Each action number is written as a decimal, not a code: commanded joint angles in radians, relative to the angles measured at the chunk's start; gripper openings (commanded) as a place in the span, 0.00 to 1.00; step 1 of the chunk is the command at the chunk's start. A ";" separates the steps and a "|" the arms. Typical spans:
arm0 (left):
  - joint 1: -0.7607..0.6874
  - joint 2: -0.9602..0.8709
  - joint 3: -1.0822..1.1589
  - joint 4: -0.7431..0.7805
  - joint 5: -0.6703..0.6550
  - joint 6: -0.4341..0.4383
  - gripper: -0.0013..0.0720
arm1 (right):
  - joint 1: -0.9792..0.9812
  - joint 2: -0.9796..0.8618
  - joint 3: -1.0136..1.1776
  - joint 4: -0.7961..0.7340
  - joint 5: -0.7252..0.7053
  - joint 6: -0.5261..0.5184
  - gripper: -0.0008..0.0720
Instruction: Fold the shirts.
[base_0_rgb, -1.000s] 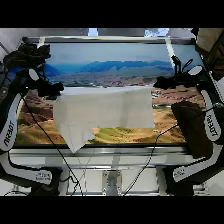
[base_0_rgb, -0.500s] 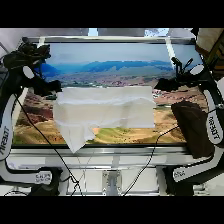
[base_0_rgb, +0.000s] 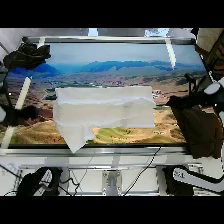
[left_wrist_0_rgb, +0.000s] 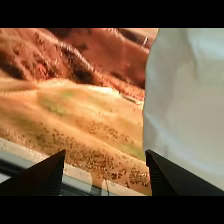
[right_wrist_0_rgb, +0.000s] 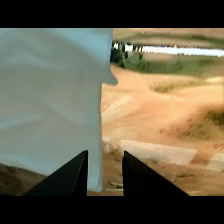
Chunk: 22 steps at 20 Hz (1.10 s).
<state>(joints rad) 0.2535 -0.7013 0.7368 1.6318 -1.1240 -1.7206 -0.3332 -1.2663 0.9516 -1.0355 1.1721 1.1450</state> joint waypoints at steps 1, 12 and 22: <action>0.033 0.196 -0.223 -0.089 0.009 -0.076 0.80 | -0.063 0.090 -0.253 0.171 -0.009 -0.051 0.45; 0.033 0.011 -0.378 -0.468 -0.108 -0.026 0.77 | -0.066 0.093 -0.358 0.304 -0.018 -0.129 0.53; 0.032 -0.307 -0.378 -0.638 0.106 0.049 0.57 | -0.066 0.095 -0.358 0.325 -0.016 -0.151 0.53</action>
<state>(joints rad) 0.2852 -0.9249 0.3595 1.0500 -1.0893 -1.6966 -0.3992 -1.1721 0.5941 -0.7197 1.1538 0.9974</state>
